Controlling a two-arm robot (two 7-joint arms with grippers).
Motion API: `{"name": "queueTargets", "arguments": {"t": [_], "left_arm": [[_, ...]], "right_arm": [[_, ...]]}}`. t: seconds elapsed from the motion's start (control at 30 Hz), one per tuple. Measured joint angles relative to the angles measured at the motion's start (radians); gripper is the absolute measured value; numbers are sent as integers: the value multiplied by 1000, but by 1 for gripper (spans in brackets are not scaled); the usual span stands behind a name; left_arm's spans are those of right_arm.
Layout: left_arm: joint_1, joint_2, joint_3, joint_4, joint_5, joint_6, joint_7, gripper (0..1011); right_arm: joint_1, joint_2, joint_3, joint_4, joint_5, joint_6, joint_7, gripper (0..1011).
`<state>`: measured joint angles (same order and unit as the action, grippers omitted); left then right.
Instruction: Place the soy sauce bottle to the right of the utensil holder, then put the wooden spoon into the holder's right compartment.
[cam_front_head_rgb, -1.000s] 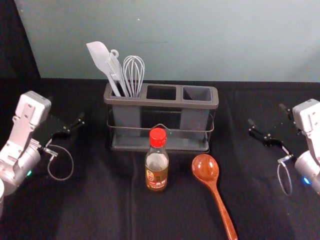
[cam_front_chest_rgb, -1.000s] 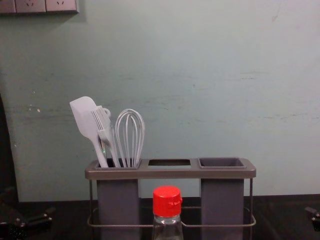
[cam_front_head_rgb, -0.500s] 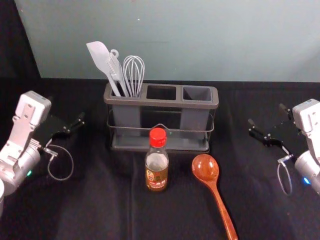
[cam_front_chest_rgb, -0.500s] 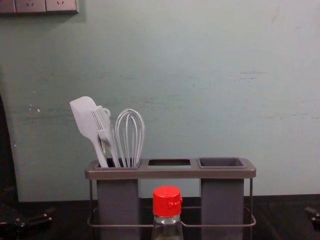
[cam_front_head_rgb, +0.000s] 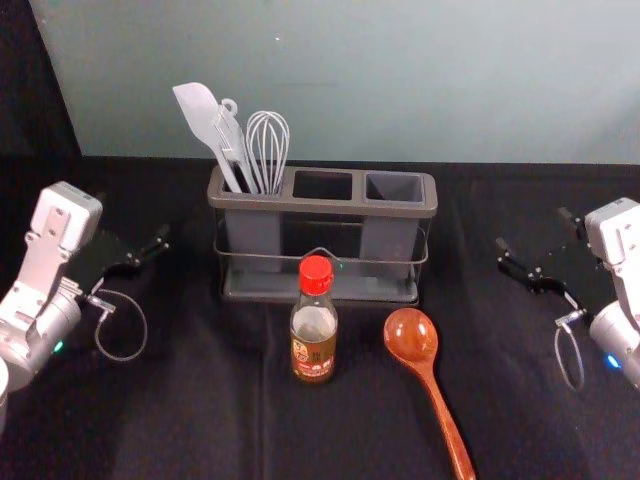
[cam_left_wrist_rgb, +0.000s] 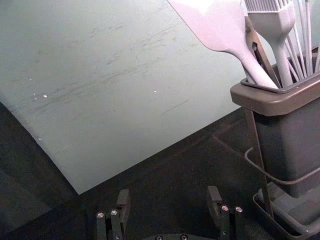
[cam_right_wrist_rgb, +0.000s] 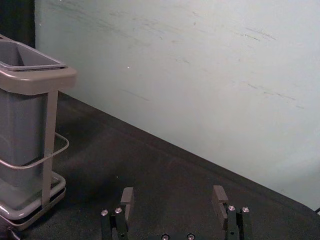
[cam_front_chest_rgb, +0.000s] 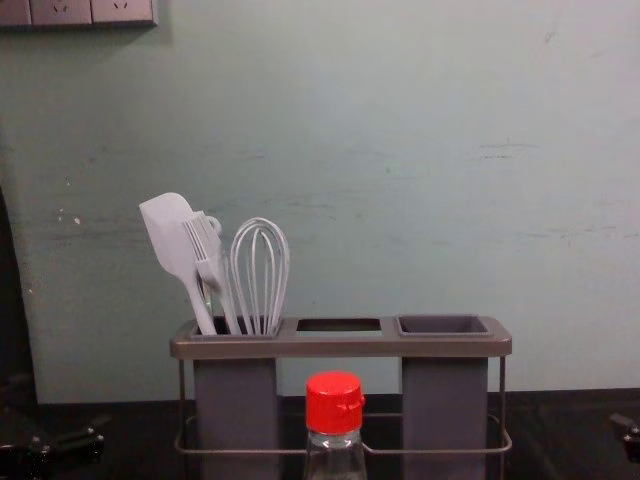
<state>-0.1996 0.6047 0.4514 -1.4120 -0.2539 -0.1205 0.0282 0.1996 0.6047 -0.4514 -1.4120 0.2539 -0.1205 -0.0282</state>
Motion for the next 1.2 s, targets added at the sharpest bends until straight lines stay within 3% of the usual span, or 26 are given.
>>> {"name": "queueTargets", "arguments": {"t": [0.27,0.57,0.77,0.97,1.0,1.2], "left_arm": [[0,0,0,0,0,0,0,1005],[0,0,0,0,0,0,0,1005],[0,0,0,0,0,0,0,1005],[0,0,0,0,0,0,0,1005],[0,0,0,0,0,0,0,1005],[0,0,0,0,0,0,0,1005]], "right_arm": [[-6,2,5,-8,-1,-5,1,1003],[-103,47,79,-127,30,-37,18,1003],[-210,94,148,-232,118,-69,72,1002],[-326,152,222,-330,256,-104,182,1003],[-350,165,235,-349,295,-107,221,1003],[-402,191,257,-400,407,-109,343,1002]]}}
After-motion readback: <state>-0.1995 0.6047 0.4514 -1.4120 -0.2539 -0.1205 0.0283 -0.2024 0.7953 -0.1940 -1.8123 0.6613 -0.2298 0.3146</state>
